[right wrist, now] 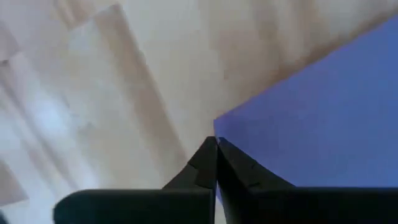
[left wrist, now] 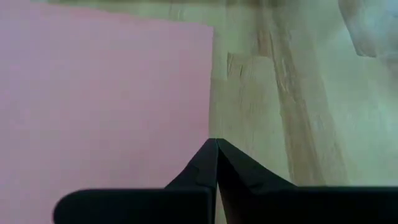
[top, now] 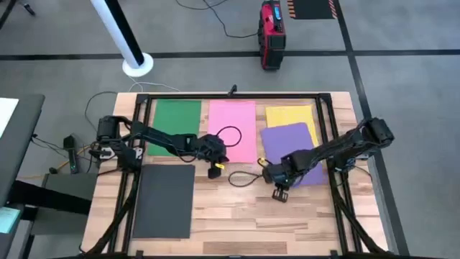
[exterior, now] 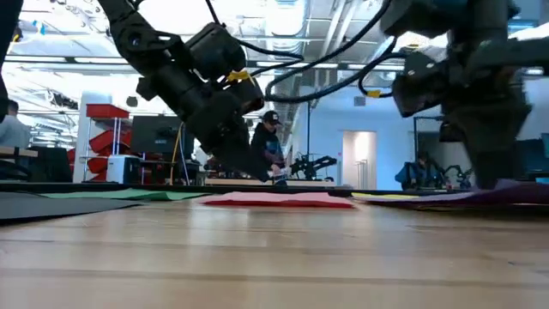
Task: Organize paper
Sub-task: Move the violet paper to the bottom right of the table
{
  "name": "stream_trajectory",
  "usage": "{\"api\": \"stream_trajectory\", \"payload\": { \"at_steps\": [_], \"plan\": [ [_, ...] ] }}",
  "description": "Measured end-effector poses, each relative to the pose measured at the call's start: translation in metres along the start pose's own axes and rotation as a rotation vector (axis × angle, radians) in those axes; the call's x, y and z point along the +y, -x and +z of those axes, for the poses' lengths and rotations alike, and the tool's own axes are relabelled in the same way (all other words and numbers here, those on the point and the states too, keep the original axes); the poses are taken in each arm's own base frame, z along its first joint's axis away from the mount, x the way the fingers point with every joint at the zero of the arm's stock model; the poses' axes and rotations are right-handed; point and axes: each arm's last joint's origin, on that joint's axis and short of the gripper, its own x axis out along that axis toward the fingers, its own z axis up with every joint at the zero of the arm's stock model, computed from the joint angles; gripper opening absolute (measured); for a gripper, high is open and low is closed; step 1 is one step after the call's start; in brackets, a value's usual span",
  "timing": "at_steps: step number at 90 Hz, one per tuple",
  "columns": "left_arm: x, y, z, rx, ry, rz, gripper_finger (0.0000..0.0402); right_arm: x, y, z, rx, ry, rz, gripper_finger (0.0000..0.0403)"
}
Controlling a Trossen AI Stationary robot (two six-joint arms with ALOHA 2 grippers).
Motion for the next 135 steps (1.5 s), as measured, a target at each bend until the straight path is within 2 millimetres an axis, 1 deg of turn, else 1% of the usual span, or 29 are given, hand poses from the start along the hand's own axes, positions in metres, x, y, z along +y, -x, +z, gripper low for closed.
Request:
{"api": "stream_trajectory", "payload": {
  "at_steps": [22, 51, 65, 85, 94, 106, 122, 135],
  "plan": [
    [-0.005, 0.0, 0.004, -0.037, -0.006, -0.04, 0.0, 0.043, -0.005, -0.027, -0.038, -0.106, 0.121, 0.0001],
    [-0.015, -0.001, 0.003, -0.036, -0.014, -0.065, 0.0, 0.081, -0.007, -0.06, -0.082, -0.229, 0.253, 0.0001],
    [-0.02, -0.001, 0.003, -0.034, -0.018, -0.078, 0.0, 0.092, -0.012, -0.069, -0.101, -0.269, 0.285, 0.0001],
    [-0.026, -0.001, 0.002, -0.032, -0.024, -0.094, 0.0, 0.11, -0.032, -0.073, -0.104, -0.277, 0.372, 0.0001],
    [-0.027, -0.001, 0.002, -0.031, -0.026, -0.096, 0.0, 0.117, -0.039, -0.074, -0.091, -0.271, 0.375, 0.0001],
    [-0.027, -0.001, 0.002, -0.029, -0.027, -0.096, 0.0, 0.128, -0.04, -0.074, -0.072, -0.259, 0.396, 0.0001],
    [-0.027, -0.001, 0.002, -0.031, -0.033, -0.096, 0.0, 0.129, -0.04, -0.073, -0.076, -0.268, 0.36, 0.0007],
    [-0.028, -0.001, 0.002, -0.03, -0.044, -0.106, 0.0, 0.125, -0.038, -0.073, -0.073, -0.287, 0.28, 0.0043]
  ]
}}
